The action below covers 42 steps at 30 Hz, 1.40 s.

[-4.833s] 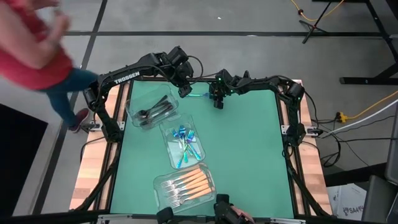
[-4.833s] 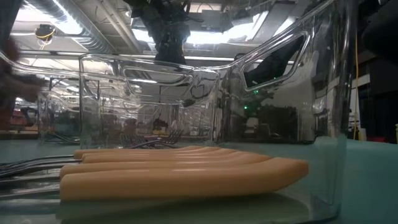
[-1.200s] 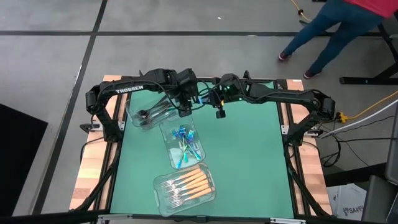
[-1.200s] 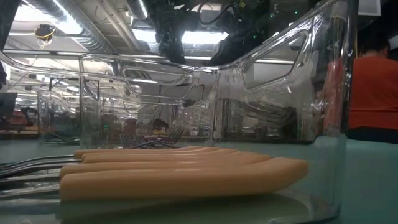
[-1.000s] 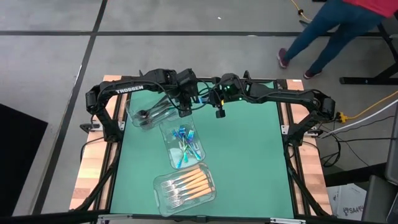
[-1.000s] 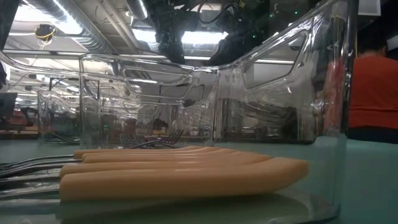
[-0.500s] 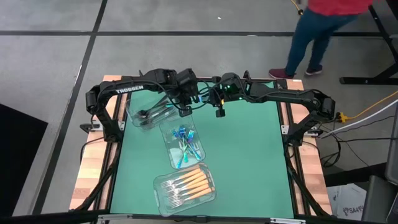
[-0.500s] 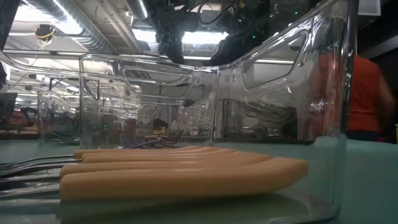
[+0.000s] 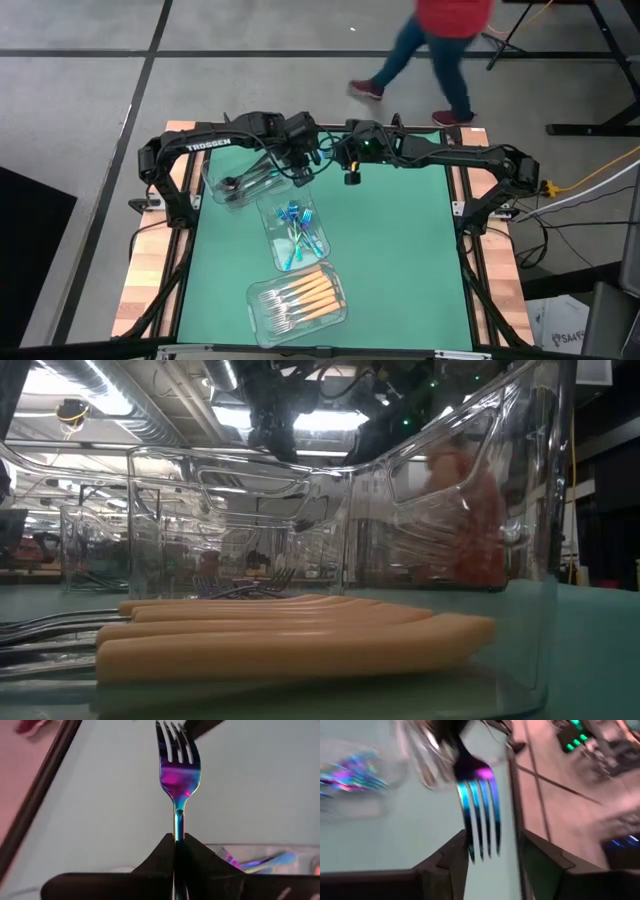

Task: Sort silverware by color (type)
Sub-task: Put the blue fork into the center transparent bin

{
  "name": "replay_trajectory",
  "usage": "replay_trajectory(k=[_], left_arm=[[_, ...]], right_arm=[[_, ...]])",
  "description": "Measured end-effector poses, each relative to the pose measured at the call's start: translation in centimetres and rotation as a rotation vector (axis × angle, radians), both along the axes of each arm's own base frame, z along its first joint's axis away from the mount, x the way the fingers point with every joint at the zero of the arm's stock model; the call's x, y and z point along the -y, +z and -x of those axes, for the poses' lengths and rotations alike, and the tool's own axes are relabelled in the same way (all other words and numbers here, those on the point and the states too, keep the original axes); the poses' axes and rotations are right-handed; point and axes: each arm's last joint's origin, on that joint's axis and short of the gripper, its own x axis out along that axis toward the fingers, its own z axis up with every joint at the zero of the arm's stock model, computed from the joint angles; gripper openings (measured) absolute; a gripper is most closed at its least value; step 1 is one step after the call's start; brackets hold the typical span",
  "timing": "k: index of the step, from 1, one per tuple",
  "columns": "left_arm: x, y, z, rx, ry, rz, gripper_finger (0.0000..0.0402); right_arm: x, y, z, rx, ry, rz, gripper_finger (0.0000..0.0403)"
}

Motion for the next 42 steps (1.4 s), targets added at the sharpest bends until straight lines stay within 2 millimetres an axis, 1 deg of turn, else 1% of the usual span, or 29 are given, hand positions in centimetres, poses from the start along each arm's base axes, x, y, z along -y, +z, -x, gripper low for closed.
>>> replay_trajectory(k=[4,6,11,16,21,24,28,33,37,42], left_arm=[[1.2,-0.1,-0.1,-0.011,0.101,0.058,0.0013],[2.2,-0.3,0.1,-0.054,0.13,0.103,0.0013],[4.8,-0.5,-0.1,-0.071,0.215,0.153,0.0012],[8.6,-0.5,-0.5,-0.062,0.333,0.182,0.0012],[12.3,-0.5,-0.4,-0.015,0.496,0.198,0.0012],[14.4,-0.8,-0.4,0.012,0.595,0.189,0.0012],[16.6,-1.7,-0.5,0.045,0.709,0.163,0.0014],[18.6,-3.8,-1.3,0.056,0.798,0.133,0.0016],[19.3,-5.8,-2.1,0.031,0.846,0.096,0.0017],[19.4,-8.2,-2.9,-0.023,0.871,0.032,0.0018]], right_arm=[[0.0,0.2,0.7,-0.06,-0.045,0.047,0.0169],[-0.1,0.6,1.3,-0.072,-0.056,0.053,0.0169],[-0.4,1.5,2.7,-0.122,-0.088,0.053,0.017],[-0.5,1.2,3.6,-0.212,-0.127,0.059,0.017],[-0.8,0.6,4.1,-0.292,-0.105,0.021,0.017],[-0.8,0.4,4.2,-0.308,-0.094,0.007,0.017],[-0.9,0.3,4.3,-0.301,-0.127,-0.029,0.017],[-0.9,0.3,4.3,-0.298,-0.133,-0.036,0.017],[-0.9,0.3,4.2,-0.294,-0.119,-0.049,0.017],[-1.0,0.3,4.2,-0.288,-0.095,-0.07,0.017]])
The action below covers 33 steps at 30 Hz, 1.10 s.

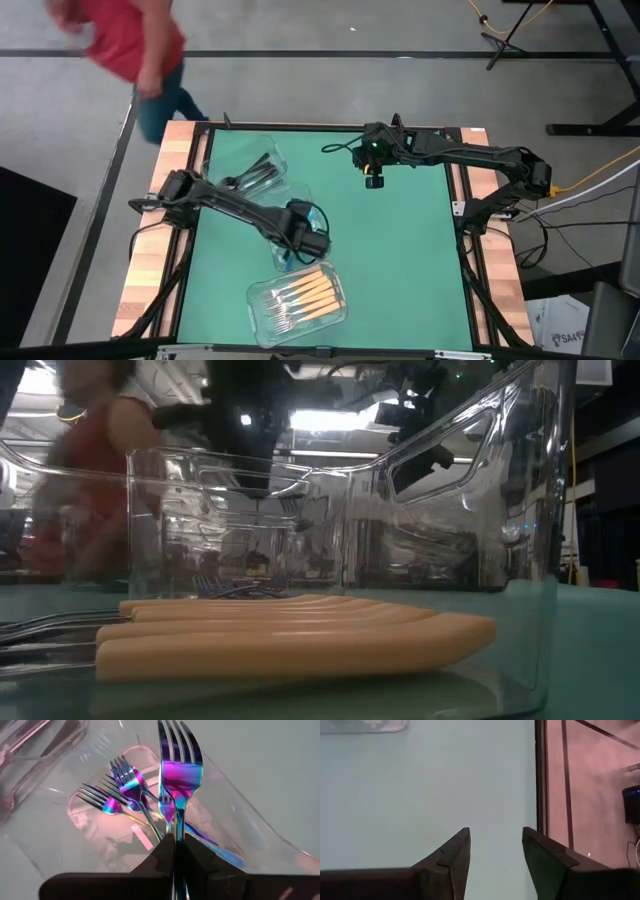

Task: Sort silverware by color (type)
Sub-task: Put the blue fork into the center transparent bin

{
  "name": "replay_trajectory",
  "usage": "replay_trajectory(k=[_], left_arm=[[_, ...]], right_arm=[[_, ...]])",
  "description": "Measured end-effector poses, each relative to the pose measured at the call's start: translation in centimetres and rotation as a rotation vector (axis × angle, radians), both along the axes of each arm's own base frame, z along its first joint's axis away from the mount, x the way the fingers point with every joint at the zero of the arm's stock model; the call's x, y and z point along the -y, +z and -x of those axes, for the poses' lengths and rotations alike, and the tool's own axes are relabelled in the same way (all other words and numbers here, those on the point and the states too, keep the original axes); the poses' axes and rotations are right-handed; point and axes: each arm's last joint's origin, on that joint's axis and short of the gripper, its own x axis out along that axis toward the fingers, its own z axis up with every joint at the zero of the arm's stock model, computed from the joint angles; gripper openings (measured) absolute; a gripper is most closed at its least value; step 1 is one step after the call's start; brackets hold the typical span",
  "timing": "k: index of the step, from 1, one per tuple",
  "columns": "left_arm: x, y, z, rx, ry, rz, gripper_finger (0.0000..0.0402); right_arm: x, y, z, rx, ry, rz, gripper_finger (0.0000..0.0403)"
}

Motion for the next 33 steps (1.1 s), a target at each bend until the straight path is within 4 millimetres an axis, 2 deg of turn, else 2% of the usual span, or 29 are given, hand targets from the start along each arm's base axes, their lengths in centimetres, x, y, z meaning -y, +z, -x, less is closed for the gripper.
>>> replay_trajectory(k=[10,19,28,33], left_arm=[[-1.2,-3.3,-1.2,-0.108,0.034,-0.032,0.0018],[-2.0,-4.8,-1.6,-0.144,0.053,-0.026,0.0019],[-1.9,-7.0,-0.8,-0.194,0.055,0.048,0.0021],[-2.0,-7.7,-0.6,-0.203,0.057,0.05,0.0043]], right_arm=[[-0.1,-0.1,0.0,-0.003,0.013,-0.018,0.017],[-0.1,-0.1,0.1,-0.007,0.013,-0.018,0.017],[-0.1,-0.1,0.1,-0.008,0.013,-0.019,0.017],[-0.1,-0.1,0.0,-0.006,0.016,-0.023,0.017]])
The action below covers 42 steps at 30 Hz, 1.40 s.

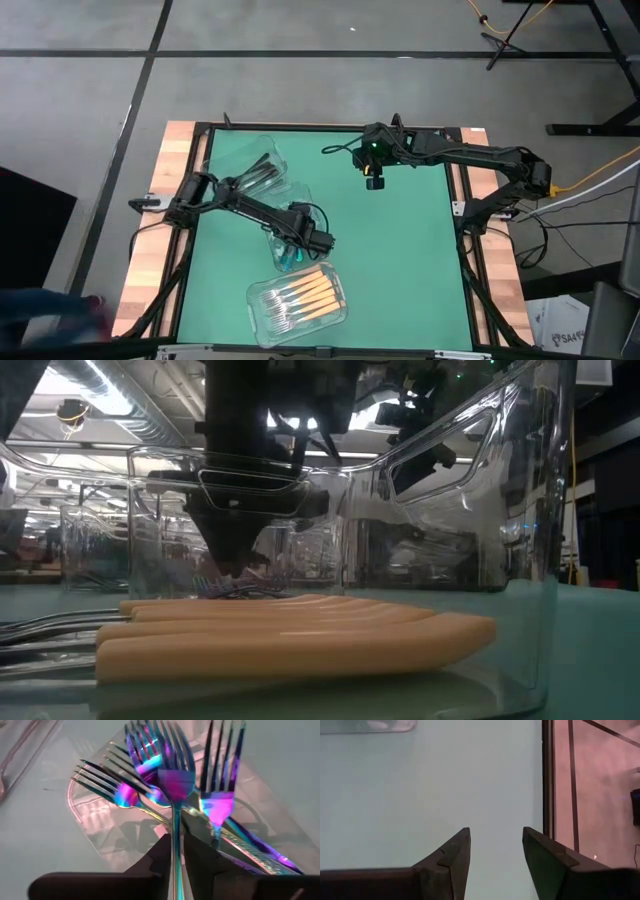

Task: Sort silverware by color (type)
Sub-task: Put the blue fork into the center transparent bin, then return to Home Position

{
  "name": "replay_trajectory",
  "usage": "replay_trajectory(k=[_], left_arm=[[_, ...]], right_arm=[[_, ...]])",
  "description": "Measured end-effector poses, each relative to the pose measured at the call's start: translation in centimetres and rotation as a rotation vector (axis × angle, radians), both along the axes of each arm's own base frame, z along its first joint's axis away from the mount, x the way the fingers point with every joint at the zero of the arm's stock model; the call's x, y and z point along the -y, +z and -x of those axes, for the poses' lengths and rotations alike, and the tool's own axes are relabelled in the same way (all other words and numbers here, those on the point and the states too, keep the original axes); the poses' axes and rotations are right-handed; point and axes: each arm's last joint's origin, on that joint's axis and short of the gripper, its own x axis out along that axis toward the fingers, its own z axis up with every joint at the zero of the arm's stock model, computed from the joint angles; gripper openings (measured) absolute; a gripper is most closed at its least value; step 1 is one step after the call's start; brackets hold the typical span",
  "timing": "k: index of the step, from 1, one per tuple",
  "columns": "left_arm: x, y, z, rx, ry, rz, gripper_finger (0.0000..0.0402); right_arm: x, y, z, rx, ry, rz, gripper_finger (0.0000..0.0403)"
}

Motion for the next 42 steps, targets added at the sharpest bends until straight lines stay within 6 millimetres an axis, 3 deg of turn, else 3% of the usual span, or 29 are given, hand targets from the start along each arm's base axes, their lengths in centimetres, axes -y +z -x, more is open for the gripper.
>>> replay_trajectory(k=[9,15,28,42], left_arm=[[0.0,0.0,-0.1,0.012,0.001,0.002,0.0096],[0.0,0.8,0.1,0.025,-0.02,0.007,0.0105],[-0.9,7.1,0.8,0.079,-0.351,0.007,0.0061],[-5.2,13.5,3.3,0.108,-0.646,-0.114,0.0014]], right_arm=[[0.0,0.0,0.0,0.0,0.001,-0.001,0.017],[0.0,0.0,0.1,-0.001,-0.017,-0.016,0.017],[0.0,0.0,0.0,0.009,-0.019,-0.014,0.017],[0.0,0.0,-0.1,0.015,-0.018,-0.012,0.017]])
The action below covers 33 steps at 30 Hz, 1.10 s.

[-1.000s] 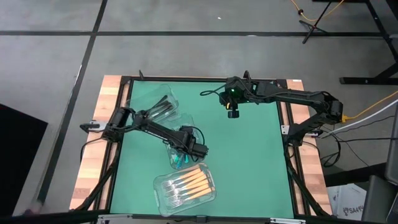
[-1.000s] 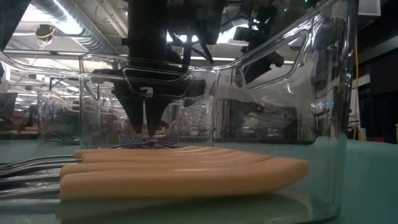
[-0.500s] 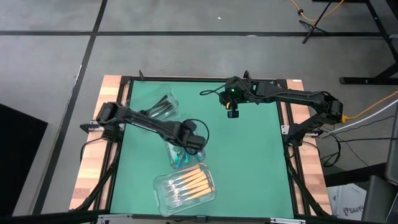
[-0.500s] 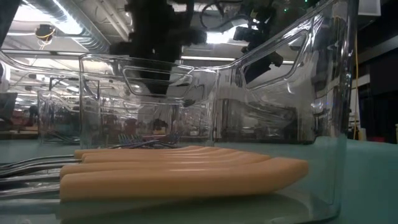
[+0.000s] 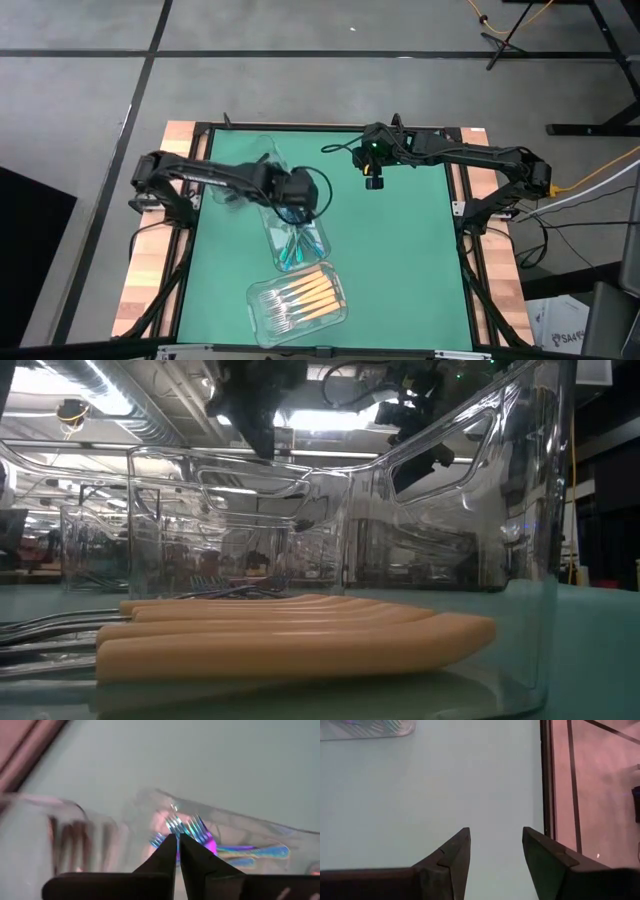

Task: Sort silverware by color (type)
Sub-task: Return to Home Position

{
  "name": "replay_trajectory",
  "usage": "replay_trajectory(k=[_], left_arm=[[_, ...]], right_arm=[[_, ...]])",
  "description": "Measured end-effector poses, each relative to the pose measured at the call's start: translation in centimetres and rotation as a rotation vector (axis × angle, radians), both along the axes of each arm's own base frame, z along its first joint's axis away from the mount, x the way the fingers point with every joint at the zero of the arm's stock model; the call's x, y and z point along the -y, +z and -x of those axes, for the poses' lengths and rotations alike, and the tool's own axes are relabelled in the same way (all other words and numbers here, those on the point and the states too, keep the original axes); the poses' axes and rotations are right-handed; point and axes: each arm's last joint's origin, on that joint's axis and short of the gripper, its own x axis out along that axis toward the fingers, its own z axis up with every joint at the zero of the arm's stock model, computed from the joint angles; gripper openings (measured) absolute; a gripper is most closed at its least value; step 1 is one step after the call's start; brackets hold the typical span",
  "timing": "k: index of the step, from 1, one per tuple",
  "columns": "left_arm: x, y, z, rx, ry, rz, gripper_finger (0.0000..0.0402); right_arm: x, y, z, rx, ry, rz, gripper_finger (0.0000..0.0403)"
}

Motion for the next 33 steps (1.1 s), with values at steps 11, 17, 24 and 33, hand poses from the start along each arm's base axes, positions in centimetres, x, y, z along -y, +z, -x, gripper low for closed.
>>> replay_trajectory(k=[11,17,24,33], left_arm=[[-2.2,6.3,4.7,0.124,-0.121,-0.131,0.0002],[-1.5,9.2,8.1,0.198,-0.196,-0.177,0.0001],[-1.1,11.5,12.5,0.298,-0.228,-0.202,0.0001],[-1.4,9.2,18.5,0.427,-0.228,-0.201,0.0001]], right_arm=[[0.0,0.0,0.0,0.0,0.0,0.0,0.017],[0.0,0.0,0.0,0.0,0.0,0.0,0.017],[0.0,0.0,0.0,0.0,0.0,0.0,0.017],[0.0,0.0,0.0,0.0,0.0,0.0,0.017]])
